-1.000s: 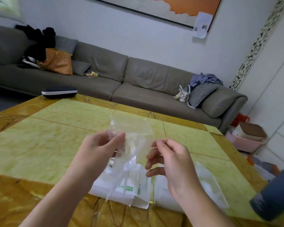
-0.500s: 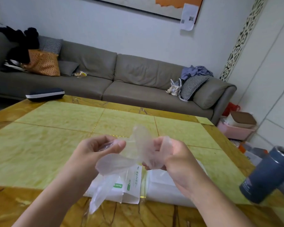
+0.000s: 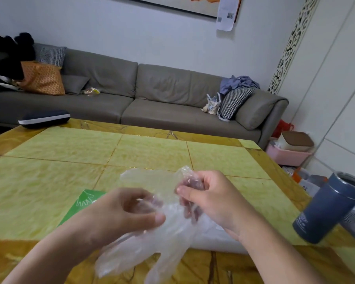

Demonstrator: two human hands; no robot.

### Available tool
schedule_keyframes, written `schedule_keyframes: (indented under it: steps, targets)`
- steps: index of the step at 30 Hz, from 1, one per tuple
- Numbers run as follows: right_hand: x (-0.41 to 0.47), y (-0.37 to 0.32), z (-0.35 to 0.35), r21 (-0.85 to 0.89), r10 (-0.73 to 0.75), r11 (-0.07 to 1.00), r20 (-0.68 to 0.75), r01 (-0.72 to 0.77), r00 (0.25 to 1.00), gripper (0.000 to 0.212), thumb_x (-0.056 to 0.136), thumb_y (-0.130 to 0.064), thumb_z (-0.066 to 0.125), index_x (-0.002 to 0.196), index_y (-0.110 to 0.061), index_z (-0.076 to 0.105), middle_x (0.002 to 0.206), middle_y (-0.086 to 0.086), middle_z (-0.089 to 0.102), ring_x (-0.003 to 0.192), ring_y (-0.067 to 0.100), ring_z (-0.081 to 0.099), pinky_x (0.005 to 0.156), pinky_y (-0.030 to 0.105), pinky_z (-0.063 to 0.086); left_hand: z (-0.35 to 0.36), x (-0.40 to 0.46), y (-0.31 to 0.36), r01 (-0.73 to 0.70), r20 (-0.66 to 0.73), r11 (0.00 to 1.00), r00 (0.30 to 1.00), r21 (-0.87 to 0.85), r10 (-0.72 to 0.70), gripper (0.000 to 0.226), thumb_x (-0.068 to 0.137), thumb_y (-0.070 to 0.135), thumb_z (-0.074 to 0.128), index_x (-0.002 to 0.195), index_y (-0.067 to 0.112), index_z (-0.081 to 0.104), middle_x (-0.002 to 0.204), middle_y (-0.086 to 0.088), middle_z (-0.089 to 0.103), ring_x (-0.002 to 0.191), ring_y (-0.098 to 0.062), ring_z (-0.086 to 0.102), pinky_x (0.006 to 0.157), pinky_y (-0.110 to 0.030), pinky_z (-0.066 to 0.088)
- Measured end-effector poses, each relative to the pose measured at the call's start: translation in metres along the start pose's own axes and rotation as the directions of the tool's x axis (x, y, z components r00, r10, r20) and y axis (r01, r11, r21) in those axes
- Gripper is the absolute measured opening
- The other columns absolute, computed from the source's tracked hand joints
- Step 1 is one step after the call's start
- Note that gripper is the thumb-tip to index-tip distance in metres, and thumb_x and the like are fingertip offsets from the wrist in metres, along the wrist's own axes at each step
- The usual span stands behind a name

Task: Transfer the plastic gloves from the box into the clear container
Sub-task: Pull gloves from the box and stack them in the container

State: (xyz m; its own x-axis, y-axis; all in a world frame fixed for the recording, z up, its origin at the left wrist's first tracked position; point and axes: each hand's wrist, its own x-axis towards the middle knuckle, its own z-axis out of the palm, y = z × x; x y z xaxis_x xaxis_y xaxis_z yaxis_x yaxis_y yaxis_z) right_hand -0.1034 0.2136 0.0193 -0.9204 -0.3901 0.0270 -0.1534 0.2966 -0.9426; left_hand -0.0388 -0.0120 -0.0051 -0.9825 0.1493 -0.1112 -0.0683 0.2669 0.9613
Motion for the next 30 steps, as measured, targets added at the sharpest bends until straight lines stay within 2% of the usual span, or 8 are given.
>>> schedule_keyframes:
  steps: [4, 11, 15, 17, 19, 21, 24, 30]
  targets:
    - [0.0, 0.009, -0.022, 0.058, 0.012, 0.998, -0.08, -0.008, 0.997, 0.008, 0.099, -0.007, 0.07, 0.094, -0.002, 0.073, 0.076, 0.014, 0.072, 0.061, 0.027, 0.067, 0.051, 0.036, 0.053, -0.003, 0.004, 0.0, 0.009, -0.112, 1.0, 0.994, -0.003, -0.009, 0.005, 0.081, 0.016, 0.083, 0.084, 0.015, 0.079, 0.079, -0.012, 0.075, 0.072, -0.023, 0.071, 0.071, -0.034, 0.059]
    - [0.0, 0.028, -0.085, 0.093, 0.008, 0.995, -0.349, 0.026, 0.937, 0.01, 0.098, -0.007, 0.071, 0.091, -0.002, 0.075, 0.074, 0.008, 0.074, 0.055, 0.024, 0.066, 0.05, 0.028, 0.051, 0.024, 0.025, 0.029, -0.082, -0.298, 0.972, 0.955, -0.221, 0.013, 0.017, 0.078, 0.015, 0.081, 0.095, 0.01, 0.079, 0.088, -0.011, 0.078, 0.076, -0.026, 0.073, 0.078, -0.041, 0.06]
    - [-0.004, 0.056, -0.097, 0.18, 0.095, 0.984, -0.449, -0.014, 0.888, 0.014, 0.095, -0.007, 0.075, 0.083, 0.0, 0.072, 0.069, 0.01, 0.07, 0.055, 0.024, 0.065, 0.048, 0.03, 0.052, 0.056, 0.042, 0.044, -0.067, -0.503, 0.955, 0.838, 0.29, 0.212, 0.026, 0.087, 0.026, 0.077, 0.111, 0.024, 0.068, 0.099, 0.011, 0.074, 0.09, -0.005, 0.069, 0.085, -0.031, 0.056]
    - [-0.006, 0.068, -0.099, 0.173, 0.148, 0.982, -0.457, -0.076, 0.877, 0.017, 0.094, -0.005, 0.074, 0.079, 0.002, 0.07, 0.069, 0.013, 0.07, 0.056, 0.024, 0.066, 0.049, 0.034, 0.055, 0.078, 0.044, 0.052, -0.113, -0.52, 0.752, 0.655, 0.649, 0.548, 0.037, 0.088, 0.024, 0.075, 0.122, 0.021, 0.06, 0.115, 0.007, 0.06, 0.109, -0.013, 0.055, 0.093, -0.03, 0.044]
    - [-0.005, 0.078, -0.1, 0.103, 0.175, 0.984, -0.466, -0.144, 0.867, 0.02, 0.089, -0.001, 0.071, 0.072, 0.008, 0.065, 0.064, 0.011, 0.068, 0.053, 0.023, 0.065, 0.051, 0.042, 0.06, 0.103, 0.048, 0.059, -0.226, -0.314, 0.522, 0.586, 0.822, 0.747, 0.036, 0.087, 0.014, 0.072, 0.121, 0.017, 0.061, 0.117, 0.0, 0.053, 0.11, -0.023, 0.046, 0.093, -0.036, 0.041]
    - [-0.003, 0.084, -0.102, 0.017, 0.173, 0.982, -0.457, -0.186, 0.872, 0.022, 0.088, -0.003, 0.068, 0.067, 0.003, 0.065, 0.061, 0.009, 0.068, 0.05, 0.028, 0.067, 0.059, 0.053, 0.064, 0.128, 0.057, 0.057, -0.289, -0.114, 0.451, 0.726, 0.844, 0.679, 0.033, 0.092, 0.016, 0.067, 0.123, 0.023, 0.06, 0.118, 0.007, 0.052, 0.11, -0.018, 0.049, 0.088, -0.034, 0.047]
    - [-0.004, 0.088, -0.105, -0.161, 0.146, 0.959, -0.419, -0.231, 0.896, 0.018, 0.091, -0.011, 0.07, 0.075, -0.004, 0.07, 0.063, 0.005, 0.072, 0.049, 0.026, 0.07, 0.055, 0.047, 0.062, 0.143, 0.076, 0.039, -0.113, -0.082, 0.562, 0.947, 0.819, 0.31, 0.031, 0.102, 0.033, 0.052, 0.133, 0.032, 0.051, 0.122, 0.014, 0.048, 0.116, -0.011, 0.051, 0.089, -0.035, 0.053]
    - [-0.002, 0.094, -0.113, -0.499, 0.073, 0.801, -0.466, -0.33, 0.882, 0.017, 0.089, -0.025, 0.079, 0.075, -0.022, 0.072, 0.077, -0.01, 0.07, 0.066, 0.006, 0.066, 0.056, 0.024, 0.052, 0.137, 0.099, 0.027, 0.025, 0.001, 0.497, 0.999, 0.868, -0.052, 0.047, 0.096, 0.053, 0.058, 0.14, 0.04, 0.049, 0.127, 0.014, 0.058, 0.115, -0.011, 0.058, 0.095, -0.033, 0.051]
